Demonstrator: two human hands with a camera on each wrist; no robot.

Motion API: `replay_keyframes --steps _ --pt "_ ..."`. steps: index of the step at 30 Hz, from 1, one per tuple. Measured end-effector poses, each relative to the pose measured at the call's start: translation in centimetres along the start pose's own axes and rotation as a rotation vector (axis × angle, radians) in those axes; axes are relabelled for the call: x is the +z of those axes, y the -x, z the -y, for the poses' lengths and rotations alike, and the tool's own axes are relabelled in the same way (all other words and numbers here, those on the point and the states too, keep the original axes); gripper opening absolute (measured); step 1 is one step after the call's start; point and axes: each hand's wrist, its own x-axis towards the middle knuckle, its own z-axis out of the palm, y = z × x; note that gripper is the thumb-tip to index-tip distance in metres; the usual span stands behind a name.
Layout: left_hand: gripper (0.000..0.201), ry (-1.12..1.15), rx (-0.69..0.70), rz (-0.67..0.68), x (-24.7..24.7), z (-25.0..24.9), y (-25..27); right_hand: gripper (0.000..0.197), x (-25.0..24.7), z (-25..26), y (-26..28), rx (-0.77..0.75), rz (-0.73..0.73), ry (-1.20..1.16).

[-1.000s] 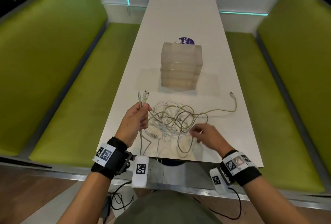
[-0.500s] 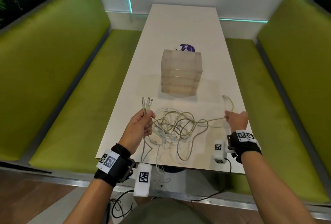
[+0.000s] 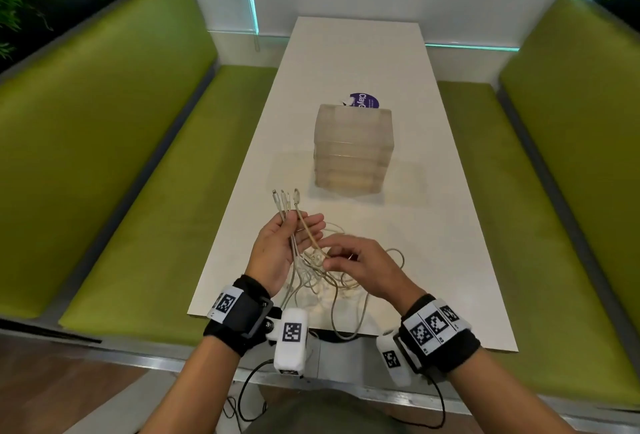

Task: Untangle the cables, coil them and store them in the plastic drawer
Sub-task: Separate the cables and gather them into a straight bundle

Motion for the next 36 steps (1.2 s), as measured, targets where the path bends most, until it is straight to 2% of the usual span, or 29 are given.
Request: replay_keyframes --steps 4,9,13,19,23,26,28,31,36 --pt "0.024 0.102 -0.018 -0.022 -0.5 0.0 -0.1 0.028 0.7 -1.1 0.0 -0.057 0.054 0.173" --pt "0.026 0.152 -0.039 -0.026 -0.7 0.2 -0.2 0.024 0.8 -1.3 -0.2 -0.18 0.019 0.279" --pt "0.031 0.173 -0.071 0.013 -0.8 0.3 -0.3 0.023 0.7 -1.8 -0.3 -0.214 -0.028 0.305" --pt "0.031 0.166 -0.085 0.108 -0.5 0.3 0.1 0.024 0.7 -2.5 -0.4 -0.202 -0.022 0.322" --pt "0.024 0.248 -0.057 0.087 -0.2 -0.2 0.3 0.014 0.5 -2.2 -0.4 -0.068 0.067 0.334" --pt "0.025 0.274 0.001 0.032 -0.6 -1.2 0.0 0.015 -0.1 -2.8 -0.9 -0.02 0.101 0.452" --pt "0.026 0.316 0.064 0.012 -1.4 -2.7 -0.3 0.014 -1.5 -4.2 -1.3 0.036 0.047 0.464" --pt "0.028 0.262 0.164 -0.03 -3.1 -4.6 -0.6 0.017 -4.0 -6.4 -1.6 0.133 -0.119 0.335" --pt "0.03 0.049 0.125 -0.12 -3.9 -2.8 -0.9 0.022 -5.4 -5.3 -3.1 0.132 -0.309 0.135"
